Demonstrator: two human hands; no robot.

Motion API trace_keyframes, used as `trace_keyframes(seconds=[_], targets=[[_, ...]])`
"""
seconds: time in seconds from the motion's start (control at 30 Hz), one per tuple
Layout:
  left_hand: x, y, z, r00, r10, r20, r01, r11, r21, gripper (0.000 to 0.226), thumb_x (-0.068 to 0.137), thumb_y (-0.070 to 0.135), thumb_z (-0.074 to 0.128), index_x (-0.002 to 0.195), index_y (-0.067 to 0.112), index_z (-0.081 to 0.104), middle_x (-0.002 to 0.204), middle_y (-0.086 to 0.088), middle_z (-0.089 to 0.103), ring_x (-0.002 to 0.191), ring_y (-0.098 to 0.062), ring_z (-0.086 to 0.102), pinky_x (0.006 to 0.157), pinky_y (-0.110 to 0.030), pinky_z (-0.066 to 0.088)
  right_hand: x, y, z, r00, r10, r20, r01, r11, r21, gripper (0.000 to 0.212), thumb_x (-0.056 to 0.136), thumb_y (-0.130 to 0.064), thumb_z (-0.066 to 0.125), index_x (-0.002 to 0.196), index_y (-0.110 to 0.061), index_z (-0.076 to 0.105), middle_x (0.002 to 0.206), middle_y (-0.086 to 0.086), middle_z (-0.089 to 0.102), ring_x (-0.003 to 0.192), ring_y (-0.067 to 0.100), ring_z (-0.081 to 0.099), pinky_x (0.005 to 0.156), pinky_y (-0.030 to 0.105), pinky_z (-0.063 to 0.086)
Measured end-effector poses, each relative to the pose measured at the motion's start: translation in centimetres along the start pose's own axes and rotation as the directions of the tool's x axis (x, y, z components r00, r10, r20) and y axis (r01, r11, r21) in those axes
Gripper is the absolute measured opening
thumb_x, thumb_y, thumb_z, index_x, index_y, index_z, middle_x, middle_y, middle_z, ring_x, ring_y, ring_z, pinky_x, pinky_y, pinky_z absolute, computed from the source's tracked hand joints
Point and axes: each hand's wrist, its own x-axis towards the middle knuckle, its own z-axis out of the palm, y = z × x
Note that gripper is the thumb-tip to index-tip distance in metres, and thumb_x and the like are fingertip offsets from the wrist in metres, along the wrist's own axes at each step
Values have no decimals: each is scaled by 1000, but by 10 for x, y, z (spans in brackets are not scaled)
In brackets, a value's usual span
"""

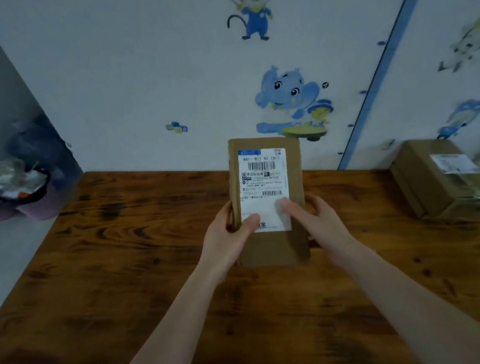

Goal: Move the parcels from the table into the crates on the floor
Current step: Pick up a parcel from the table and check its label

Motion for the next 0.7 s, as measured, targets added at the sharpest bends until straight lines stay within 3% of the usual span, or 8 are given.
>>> trace_keyframes(seconds=[0.1,0.2,0.27,0.33,0.4,0.47,0.57,0.7], targets=[[-7,14,21,999,-3,-37,4,1000,17,65,85,38,66,138,15,37,120,5,56,91,-2,53,70,-14,47,-7,-4,-27,997,-21,68,22,1000,-7,47,86,-41,64,128,-26,49,117,-8,61,97,6,58,75,23,49],[-12,27,38,995,-35,-91,37,999,26,65,81,40,70,128,7,40,97,12,53,78,2,53,55,-11,46,-15,-1,-48,995,-39,91,41,999,-15,36,87,-32,65,120,-20,57,112,-3,66,103,14,62,82,29,52],[-16,31,48,994,-44,-95,47,998,32,59,81,38,71,122,7,41,93,13,52,76,2,53,51,-10,46,-18,-3,-61,995,-70,73,73,997,-31,34,85,-29,67,116,-17,59,110,-1,67,101,15,63,80,28,53],[-21,34,59,995,-39,-96,41,999,20,55,80,35,72,118,10,41,106,3,59,79,0,55,54,-12,46,-22,-8,-73,995,-92,44,94,995,-32,33,83,-34,69,108,-15,59,105,-1,68,94,13,64,76,26,53],[-27,39,70,996,5,-84,-4,1000,20,64,79,33,74,128,13,38,119,1,57,84,0,55,59,-12,46,-26,-12,-86,990,-139,13,140,990,-26,39,81,-37,70,110,-18,53,102,-8,64,90,7,62,73,23,51],[-33,48,80,996,65,-61,-63,997,34,75,81,35,72,140,19,30,112,14,53,85,3,52,61,-10,45,-29,-14,-96,981,-194,24,195,981,-24,40,82,-35,68,115,-21,51,105,-11,63,94,5,61,75,21,51],[-39,56,91,992,124,-35,-122,991,49,55,84,37,68,128,34,36,102,24,52,82,11,51,62,-6,45,-35,-14,-109,974,-220,61,222,974,-33,35,83,-31,68,114,-20,56,104,-10,66,98,8,64,73,18,52],[-39,58,99,989,145,-23,-143,987,66,70,81,35,71,141,24,36,125,9,57,108,-5,54,80,-16,44,-39,-18,-117,978,-206,36,207,978,-20,41,81,-36,69,116,-17,56,107,-4,66,97,11,63,75,24,52]])
